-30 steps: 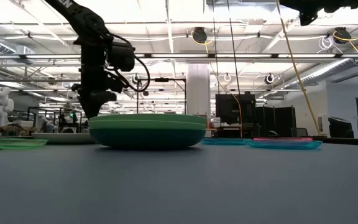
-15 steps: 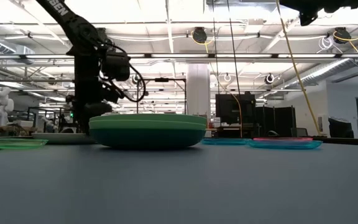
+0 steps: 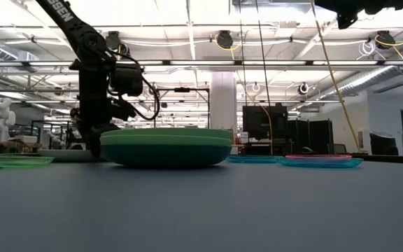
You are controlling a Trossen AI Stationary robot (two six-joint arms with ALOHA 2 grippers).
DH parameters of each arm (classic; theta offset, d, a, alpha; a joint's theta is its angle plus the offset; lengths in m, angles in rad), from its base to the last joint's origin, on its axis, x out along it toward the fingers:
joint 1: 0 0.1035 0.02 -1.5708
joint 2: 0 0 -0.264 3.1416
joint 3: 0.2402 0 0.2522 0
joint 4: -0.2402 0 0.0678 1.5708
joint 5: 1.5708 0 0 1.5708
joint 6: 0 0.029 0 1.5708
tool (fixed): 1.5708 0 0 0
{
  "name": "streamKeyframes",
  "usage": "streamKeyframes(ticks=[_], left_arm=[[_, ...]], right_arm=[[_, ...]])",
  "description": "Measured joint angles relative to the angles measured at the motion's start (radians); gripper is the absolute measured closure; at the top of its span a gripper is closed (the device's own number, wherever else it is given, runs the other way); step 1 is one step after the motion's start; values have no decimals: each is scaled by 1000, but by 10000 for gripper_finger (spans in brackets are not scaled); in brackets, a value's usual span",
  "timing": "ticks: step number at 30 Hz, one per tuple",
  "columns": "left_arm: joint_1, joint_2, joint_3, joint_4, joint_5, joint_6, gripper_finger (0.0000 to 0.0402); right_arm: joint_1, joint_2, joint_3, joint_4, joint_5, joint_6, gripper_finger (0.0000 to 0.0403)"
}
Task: Stack plastic plates
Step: Stack the white plate on top of the green plate
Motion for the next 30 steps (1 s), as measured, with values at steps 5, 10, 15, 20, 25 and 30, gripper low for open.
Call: streamKeyframes(ticks=[5, 10, 15, 20, 25, 30], left_arm=[[-16, 0, 0, 2, -10, 8, 372], [-39, 1, 16, -31, -28, 1, 389], [-91, 1, 105, -166, -133, 0, 389], [-174, 1, 259, -294, -173, 40, 389], [-291, 1, 427, -345, -93, 140, 389], [-409, 0, 557, -337, 107, 167, 385]], right_arm=[[0, 0, 0, 0, 0, 0, 371], [0, 0, 0, 0, 0, 0, 371], [0, 0, 0, 0, 0, 0, 371], [0, 0, 0, 0, 0, 0, 371], [0, 0, 0, 0, 0, 0, 371], [0, 0, 0, 0, 0, 2, 371]])
